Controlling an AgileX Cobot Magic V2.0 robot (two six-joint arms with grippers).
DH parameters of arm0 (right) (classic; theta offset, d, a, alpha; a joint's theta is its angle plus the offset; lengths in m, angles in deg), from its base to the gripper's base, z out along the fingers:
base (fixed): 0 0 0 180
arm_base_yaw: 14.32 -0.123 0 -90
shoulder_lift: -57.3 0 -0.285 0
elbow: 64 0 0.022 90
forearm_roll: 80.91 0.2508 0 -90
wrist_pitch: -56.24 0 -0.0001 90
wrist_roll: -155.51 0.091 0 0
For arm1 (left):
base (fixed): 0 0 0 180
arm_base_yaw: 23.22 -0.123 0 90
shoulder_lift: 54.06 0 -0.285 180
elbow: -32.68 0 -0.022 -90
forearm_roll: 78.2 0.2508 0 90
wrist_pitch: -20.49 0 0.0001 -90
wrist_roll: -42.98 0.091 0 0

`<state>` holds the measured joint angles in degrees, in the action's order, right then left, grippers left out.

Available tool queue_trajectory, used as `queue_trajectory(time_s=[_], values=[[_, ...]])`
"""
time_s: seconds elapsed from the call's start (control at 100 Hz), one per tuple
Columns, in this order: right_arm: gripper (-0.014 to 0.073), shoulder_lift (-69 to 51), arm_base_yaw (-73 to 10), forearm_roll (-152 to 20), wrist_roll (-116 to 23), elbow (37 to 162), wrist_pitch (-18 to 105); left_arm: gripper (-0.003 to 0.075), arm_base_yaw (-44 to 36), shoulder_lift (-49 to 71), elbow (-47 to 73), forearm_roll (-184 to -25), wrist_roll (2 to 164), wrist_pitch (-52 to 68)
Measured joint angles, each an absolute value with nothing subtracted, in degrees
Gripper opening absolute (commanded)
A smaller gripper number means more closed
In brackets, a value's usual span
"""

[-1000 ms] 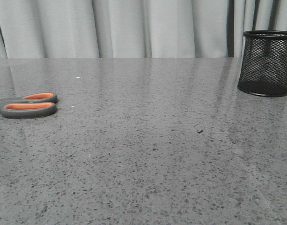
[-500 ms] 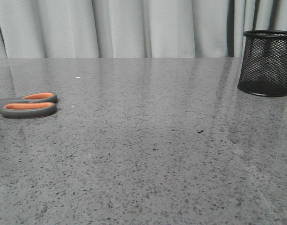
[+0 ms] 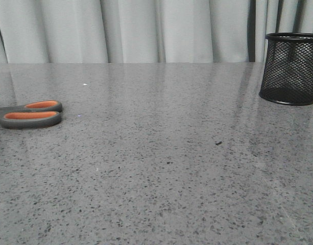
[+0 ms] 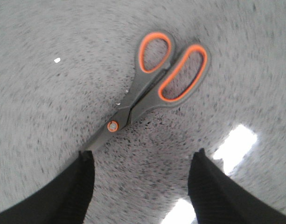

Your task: Put scissors into bucket

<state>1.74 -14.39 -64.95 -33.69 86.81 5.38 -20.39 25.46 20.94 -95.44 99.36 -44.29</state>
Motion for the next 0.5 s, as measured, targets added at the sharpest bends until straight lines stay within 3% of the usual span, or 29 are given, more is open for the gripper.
queue_trajectory(time_s=[0.15, 0.5], values=[[0.0392, 0.4, -14.4, -64.9, -34.8, 86.9, 5.2, 0.04, -20.4, 33.0, 24.1, -95.4, 113.5, -46.0], [0.0392, -1.3, -14.4, -64.9, -35.3, 87.0, 6.3, 0.04, -19.9, 45.5, 31.4, -96.2, 125.3, -48.1]])
